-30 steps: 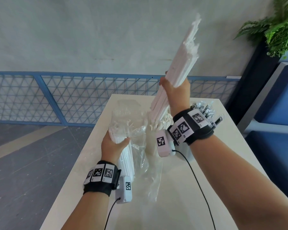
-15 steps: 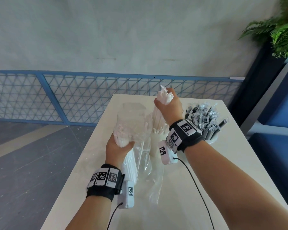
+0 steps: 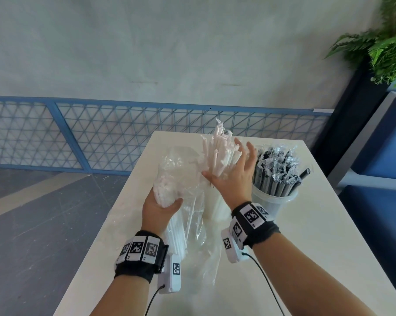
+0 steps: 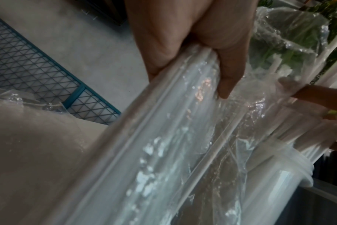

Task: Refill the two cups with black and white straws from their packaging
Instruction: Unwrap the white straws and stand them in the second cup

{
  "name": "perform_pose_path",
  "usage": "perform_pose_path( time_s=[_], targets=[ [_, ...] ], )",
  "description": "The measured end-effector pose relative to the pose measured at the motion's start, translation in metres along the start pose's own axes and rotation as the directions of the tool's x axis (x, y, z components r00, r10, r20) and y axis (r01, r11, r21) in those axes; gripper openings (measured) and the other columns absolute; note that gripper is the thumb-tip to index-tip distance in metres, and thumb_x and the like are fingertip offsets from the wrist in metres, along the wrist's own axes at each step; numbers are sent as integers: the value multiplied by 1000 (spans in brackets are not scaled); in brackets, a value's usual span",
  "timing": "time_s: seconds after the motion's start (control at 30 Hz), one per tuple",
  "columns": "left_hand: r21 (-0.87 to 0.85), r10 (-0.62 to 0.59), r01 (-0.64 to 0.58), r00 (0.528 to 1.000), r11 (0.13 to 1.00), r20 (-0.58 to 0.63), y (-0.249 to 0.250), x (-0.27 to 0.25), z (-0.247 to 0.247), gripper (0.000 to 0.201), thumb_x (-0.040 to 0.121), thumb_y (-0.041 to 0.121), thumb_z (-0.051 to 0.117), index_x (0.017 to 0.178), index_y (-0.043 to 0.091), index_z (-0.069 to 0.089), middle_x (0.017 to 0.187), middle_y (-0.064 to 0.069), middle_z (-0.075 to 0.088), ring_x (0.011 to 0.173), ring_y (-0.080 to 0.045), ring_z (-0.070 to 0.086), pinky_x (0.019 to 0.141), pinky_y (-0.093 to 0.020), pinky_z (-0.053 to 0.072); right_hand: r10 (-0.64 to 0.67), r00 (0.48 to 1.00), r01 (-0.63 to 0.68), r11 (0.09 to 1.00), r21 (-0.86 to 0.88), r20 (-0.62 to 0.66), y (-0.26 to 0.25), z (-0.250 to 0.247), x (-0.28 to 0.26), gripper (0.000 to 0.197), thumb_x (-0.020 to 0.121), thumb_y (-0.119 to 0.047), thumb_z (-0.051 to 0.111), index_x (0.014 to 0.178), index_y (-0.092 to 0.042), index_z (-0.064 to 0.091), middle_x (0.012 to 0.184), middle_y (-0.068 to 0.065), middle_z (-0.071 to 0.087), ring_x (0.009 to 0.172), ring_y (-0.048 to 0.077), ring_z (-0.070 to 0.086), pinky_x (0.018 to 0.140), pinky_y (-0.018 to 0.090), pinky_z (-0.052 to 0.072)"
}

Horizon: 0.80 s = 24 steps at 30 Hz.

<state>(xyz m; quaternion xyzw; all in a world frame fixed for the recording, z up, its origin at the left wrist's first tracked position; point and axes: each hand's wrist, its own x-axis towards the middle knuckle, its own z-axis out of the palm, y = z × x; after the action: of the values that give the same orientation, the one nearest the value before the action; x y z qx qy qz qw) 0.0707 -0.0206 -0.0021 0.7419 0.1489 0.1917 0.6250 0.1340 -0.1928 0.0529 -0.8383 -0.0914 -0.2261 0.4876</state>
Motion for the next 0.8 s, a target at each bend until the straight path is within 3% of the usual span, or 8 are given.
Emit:
perform_pose_path(
  time_s=[0.1, 0.23, 0.37, 0.47, 0.53, 0.6, 0.73, 0.8],
  targets=[
    [12, 1, -1, 1000, 1000, -7, 1, 1, 0, 47, 68, 7, 80, 110, 6, 58, 100, -7, 66, 95, -20, 62, 84, -26, 48, 32, 994, -25, 998, 64, -108, 5, 2, -3, 103, 56, -50, 78, 139, -31, 20, 151, 10, 3, 142, 29, 9, 112, 55, 26],
    [17, -5, 5, 1000, 1000, -20, -2, 4, 1, 49, 67, 7, 81, 110, 4, 58, 101, -10, 67, 96, -24, 62, 87, -33, 50, 124, 989, -115, 986, 119, -76, 12, 9, -9, 113, 62, -33, 82, 145, -25, 6, 155, 11, -7, 144, 24, 3, 114, 36, 16],
    [-4, -6, 6, 1000, 1000, -14, 0, 5, 2, 47, 67, 3, 80, 108, 6, 59, 98, -8, 66, 94, -22, 62, 86, -31, 49, 126, 991, -115, 971, 209, -40, 13, 12, 1, 114, 62, -40, 79, 138, -43, -6, 156, 7, 11, 145, 21, 12, 113, 52, 28],
    [-8, -6, 5, 1000, 1000, -11, 0, 5, 3, 44, 67, 2, 79, 106, 9, 58, 94, -4, 65, 91, -20, 61, 84, -30, 48, 76, 997, -76, 982, 175, 7, 17, 12, 0, 110, 64, -46, 76, 142, -37, -1, 156, 8, 11, 145, 21, 8, 114, 50, 27],
    [-8, -10, 10, 1000, 1000, -13, 0, 5, 3, 45, 67, 3, 80, 106, 8, 58, 94, -3, 65, 91, -20, 61, 83, -29, 48, 23, 999, -28, 991, 133, 44, 21, 11, -1, 108, 65, -42, 78, 145, -25, 8, 155, 8, 11, 145, 17, 7, 117, 25, 20],
    [-12, -10, 10, 1000, 1000, -13, -1, 6, 3, 47, 67, 4, 80, 108, 4, 59, 96, -6, 65, 92, -22, 62, 85, -31, 49, 26, 994, -34, 997, 73, 102, 24, 10, 3, 93, 70, -37, 77, 143, -18, 23, 153, 5, 14, 139, 12, 15, 103, 0, 15],
    [-24, -17, 17, 1000, 1000, -11, -5, 8, 2, 49, 67, 4, 80, 110, 2, 58, 100, -11, 67, 96, -25, 63, 86, -33, 49, 62, 988, -60, 998, -16, 139, 28, 11, 13, 45, 84, -34, 63, 120, -8, 55, 138, 4, 35, 123, 17, 41, 103, 23, 34],
    [-28, -14, 14, 1000, 1000, -3, -4, 7, 3, 48, 67, 4, 80, 110, 2, 59, 101, -13, 67, 97, -26, 63, 85, -32, 50, 72, 984, -56, 994, -96, 165, 29, 15, 19, 36, 89, -33, 57, 110, -4, 62, 134, 7, 41, 120, 25, 47, 102, 32, 40]
  ],
)
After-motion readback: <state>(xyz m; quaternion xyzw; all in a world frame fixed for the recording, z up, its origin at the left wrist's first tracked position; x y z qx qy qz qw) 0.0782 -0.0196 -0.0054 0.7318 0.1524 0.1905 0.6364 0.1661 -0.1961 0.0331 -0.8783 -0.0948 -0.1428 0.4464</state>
